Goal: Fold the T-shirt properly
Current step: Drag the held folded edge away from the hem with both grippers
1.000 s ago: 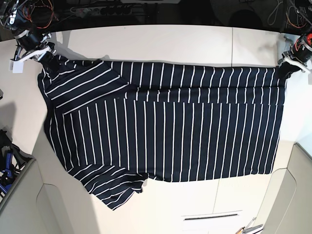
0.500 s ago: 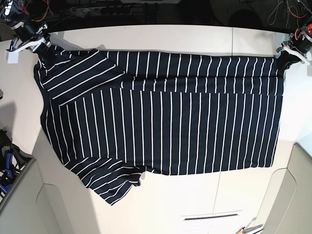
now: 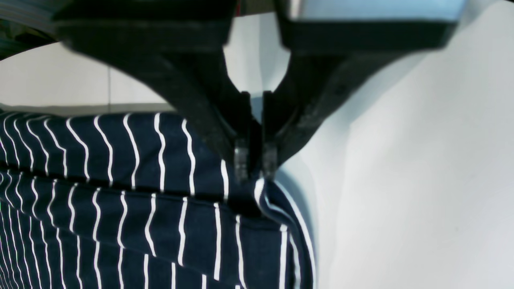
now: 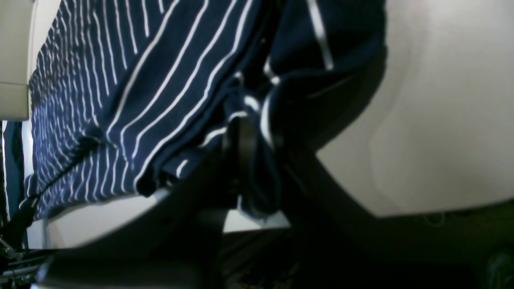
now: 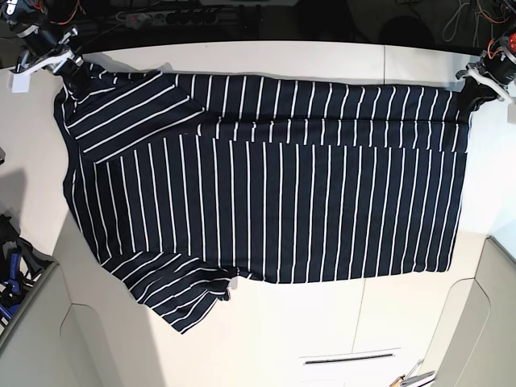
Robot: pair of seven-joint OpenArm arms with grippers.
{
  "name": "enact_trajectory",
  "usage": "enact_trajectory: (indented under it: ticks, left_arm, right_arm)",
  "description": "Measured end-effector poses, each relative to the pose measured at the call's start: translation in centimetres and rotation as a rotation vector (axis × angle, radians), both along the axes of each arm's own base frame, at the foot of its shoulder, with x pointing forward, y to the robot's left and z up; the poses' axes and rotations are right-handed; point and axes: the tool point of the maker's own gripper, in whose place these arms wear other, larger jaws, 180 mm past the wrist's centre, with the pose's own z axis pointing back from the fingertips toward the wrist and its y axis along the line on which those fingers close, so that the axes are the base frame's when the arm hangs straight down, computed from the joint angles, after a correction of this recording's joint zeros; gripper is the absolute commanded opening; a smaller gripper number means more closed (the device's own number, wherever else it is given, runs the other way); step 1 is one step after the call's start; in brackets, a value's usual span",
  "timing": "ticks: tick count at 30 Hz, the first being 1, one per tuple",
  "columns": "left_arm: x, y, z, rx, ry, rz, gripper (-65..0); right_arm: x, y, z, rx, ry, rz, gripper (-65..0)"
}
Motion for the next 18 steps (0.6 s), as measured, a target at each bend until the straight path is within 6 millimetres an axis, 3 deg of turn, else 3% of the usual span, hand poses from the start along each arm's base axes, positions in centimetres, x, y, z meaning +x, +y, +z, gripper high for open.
enact_trajectory:
  ticks: [5, 18]
  left_arm:
    - [-0.5, 0.1, -0.2, -0.013, -0.005, 0.036, -65.0]
    - [-1.1, 0.7, -0.1, -0.012, -0.006, 0.068, -65.0]
  right_arm:
    - [-0.5, -1.0, 0.2, -0.014, 0.002, -0.024, -65.0]
    - [-0.8, -0.7, -0.1, -0.008, 0.023, -0.010, -65.0]
